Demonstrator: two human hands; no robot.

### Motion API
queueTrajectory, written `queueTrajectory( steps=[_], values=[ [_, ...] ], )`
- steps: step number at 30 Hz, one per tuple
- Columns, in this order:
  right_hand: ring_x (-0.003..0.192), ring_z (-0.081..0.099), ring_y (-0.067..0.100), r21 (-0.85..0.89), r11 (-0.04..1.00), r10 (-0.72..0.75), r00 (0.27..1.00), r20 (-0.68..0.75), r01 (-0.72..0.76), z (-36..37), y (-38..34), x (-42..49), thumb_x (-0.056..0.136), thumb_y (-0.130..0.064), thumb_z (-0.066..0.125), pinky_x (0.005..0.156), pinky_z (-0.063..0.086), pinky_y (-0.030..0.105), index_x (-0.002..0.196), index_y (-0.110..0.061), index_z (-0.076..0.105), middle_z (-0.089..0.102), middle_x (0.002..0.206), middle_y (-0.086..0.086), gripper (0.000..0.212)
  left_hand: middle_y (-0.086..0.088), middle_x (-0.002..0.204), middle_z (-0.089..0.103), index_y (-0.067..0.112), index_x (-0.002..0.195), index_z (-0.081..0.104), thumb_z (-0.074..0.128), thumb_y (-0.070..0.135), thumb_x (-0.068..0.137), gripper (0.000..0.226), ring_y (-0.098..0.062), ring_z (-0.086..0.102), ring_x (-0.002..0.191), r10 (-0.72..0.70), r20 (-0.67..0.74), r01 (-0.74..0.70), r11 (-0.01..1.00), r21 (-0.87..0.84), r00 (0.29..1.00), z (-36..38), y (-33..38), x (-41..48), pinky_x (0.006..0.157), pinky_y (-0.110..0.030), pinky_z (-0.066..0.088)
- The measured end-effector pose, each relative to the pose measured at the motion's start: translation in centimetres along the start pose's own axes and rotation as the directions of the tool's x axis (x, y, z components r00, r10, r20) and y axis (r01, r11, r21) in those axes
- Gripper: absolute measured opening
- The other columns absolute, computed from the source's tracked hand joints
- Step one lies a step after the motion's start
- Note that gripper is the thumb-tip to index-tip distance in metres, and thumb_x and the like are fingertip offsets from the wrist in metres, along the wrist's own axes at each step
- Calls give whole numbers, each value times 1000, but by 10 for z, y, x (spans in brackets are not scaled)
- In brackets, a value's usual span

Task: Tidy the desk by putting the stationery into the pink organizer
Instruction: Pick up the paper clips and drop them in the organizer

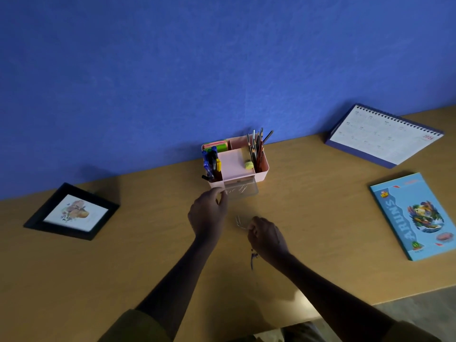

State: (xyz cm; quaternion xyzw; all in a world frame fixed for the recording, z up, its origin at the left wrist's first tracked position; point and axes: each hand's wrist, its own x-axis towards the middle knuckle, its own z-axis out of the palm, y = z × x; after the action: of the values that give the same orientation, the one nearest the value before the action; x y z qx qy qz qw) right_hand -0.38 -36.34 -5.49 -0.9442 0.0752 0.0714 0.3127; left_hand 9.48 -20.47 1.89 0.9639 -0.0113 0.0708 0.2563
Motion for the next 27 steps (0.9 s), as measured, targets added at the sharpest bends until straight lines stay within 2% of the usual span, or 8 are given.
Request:
queueTrajectory(
  steps=[2,5,7,9,14,18,23,27],
  values=[
    [62,59,7,47,999,-22,999,-30,24,-12,2,-3,98,-6,64,51,55,30,91,-20,60,62,79,-8,16,10,89,79,30,110,81,70,37,100,17,-3,61,67,-106,20,107,993,-41,994,0,-3,-23,50,-16,29],
    [73,65,3,97,993,-58,995,-78,65,-31,2,-3,95,-3,70,60,57,19,100,-16,69,71,91,-6,14,12,91,77,32,108,80,69,38,99,15,-5,65,69,-196,115,203,978,-56,974,11,-10,-52,50,-19,36],
    [83,70,3,120,990,-66,991,-118,80,-44,-1,0,96,-5,71,69,62,20,107,-12,73,75,102,-3,14,11,95,78,31,108,79,68,39,99,16,-7,68,73,-241,180,254,966,-55,954,21,-12,-61,52,-22,43],
    [85,71,4,130,986,-81,985,-150,101,-58,-4,7,96,-8,73,71,63,24,109,-14,74,76,104,-4,14,11,100,78,32,104,79,67,43,97,18,-10,70,78,-279,224,297,954,-50,934,29,-11,-63,57,-25,49],
    [79,67,5,130,984,-92,971,-221,123,-88,-18,39,92,-11,75,67,59,29,101,-17,76,73,95,-7,11,14,106,75,31,107,77,75,59,90,33,-13,71,90,-302,297,305,952,40,906,48,-6,-62,64,-28,43],
    [65,62,13,-4,1000,-18,970,-240,18,-100,-34,64,91,-23,71,55,46,28,92,-26,77,70,82,-6,7,16,105,78,34,105,78,75,59,89,30,-11,72,89,-324,290,312,946,89,900,60,-5,-64,67,-28,51],
    [76,72,27,-150,966,180,965,-191,-210,-88,-42,95,93,-45,59,68,62,38,106,-33,77,77,88,-2,25,12,108,80,34,115,80,73,50,95,26,-16,75,97,-317,289,286,947,145,903,64,-6,-63,75,-29,56],
    [77,73,25,-191,945,228,953,-201,-267,-74,-49,105,99,-41,61,71,64,41,105,-26,79,77,91,1,25,10,106,80,35,116,80,66,49,101,25,-18,76,95,-293,291,238,948,210,911,65,-6,-62,74,-29,57]
  ],
)
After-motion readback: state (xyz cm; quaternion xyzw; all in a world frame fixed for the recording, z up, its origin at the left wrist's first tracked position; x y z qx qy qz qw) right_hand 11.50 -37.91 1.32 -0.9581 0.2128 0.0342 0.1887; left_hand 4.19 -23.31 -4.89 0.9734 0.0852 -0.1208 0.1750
